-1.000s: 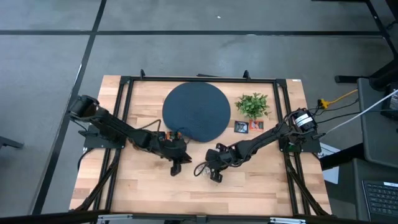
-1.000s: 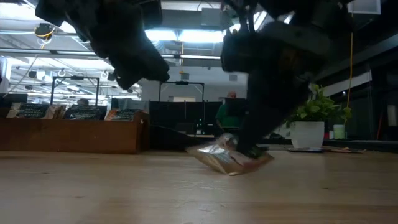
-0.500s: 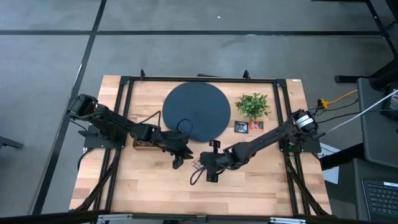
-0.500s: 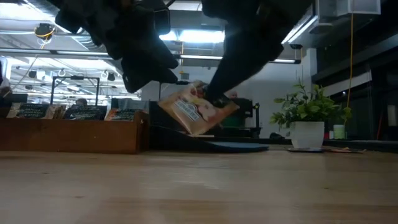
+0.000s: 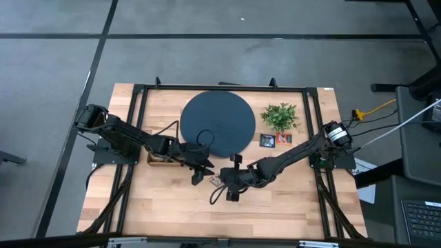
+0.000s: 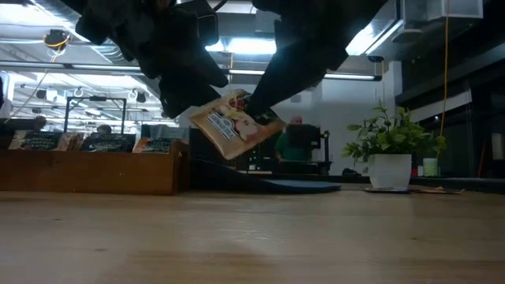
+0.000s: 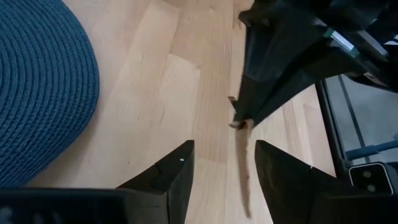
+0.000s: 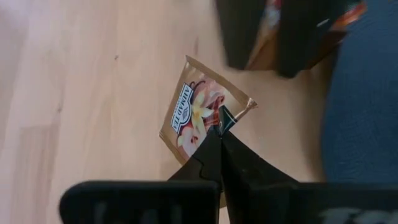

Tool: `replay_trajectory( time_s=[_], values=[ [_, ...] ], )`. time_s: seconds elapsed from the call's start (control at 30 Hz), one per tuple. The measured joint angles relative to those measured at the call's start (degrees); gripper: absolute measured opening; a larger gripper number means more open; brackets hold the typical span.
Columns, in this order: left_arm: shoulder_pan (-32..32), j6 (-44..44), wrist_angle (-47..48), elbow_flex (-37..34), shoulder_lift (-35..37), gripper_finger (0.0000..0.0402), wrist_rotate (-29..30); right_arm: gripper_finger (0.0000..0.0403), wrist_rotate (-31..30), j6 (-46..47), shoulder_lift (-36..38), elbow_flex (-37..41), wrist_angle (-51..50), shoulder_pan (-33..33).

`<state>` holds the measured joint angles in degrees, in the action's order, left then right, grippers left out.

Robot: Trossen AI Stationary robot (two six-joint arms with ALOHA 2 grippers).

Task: Pick & Place Tea
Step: Put the brown tea bag into the left section of the wooden organizer

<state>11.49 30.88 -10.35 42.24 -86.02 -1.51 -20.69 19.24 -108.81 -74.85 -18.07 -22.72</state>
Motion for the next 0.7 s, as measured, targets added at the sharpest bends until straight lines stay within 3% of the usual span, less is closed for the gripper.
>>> replay_trajectory(
  time_s=[0.2,0.43,0.7],
  values=[
    [0.0,1.1,0.3,0.0,0.0,0.0164,-0.1,0.0003,-4.1,-0.3,0.0,0.0,1.4,0.3],
    [0.0,1.3,0.3,0.0,0.0,0.0157,-0.1,0.0003,-4.6,-0.8,0.1,0.0,4.7,0.8],
    [0.1,1.4,2.0,0.0,0.0,0.0097,-0.2,0.0003,-4.8,-1.5,0.1,0.0,6.7,1.2]
  ],
)
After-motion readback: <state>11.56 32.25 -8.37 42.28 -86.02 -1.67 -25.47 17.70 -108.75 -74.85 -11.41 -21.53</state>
